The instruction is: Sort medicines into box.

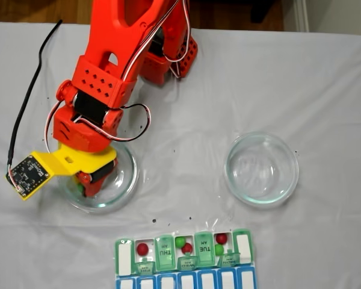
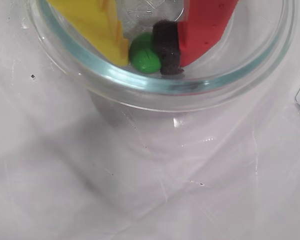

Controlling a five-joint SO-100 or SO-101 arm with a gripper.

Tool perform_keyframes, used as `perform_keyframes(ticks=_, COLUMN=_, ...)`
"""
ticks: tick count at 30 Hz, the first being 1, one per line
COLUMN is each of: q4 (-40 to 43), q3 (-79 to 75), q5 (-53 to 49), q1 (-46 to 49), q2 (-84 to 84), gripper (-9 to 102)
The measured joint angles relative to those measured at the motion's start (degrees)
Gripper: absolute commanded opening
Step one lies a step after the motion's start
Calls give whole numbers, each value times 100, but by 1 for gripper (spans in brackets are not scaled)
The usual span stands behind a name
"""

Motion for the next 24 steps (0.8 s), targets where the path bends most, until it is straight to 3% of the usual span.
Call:
perform_keyframes(ticks=11, q4=176, q3=0, q5=97, q1=0, q2=0, gripper=0)
perform_keyframes(ticks=24, q4=2733, q3=-1160, q5=580, q1=-158, q2=668, gripper=0)
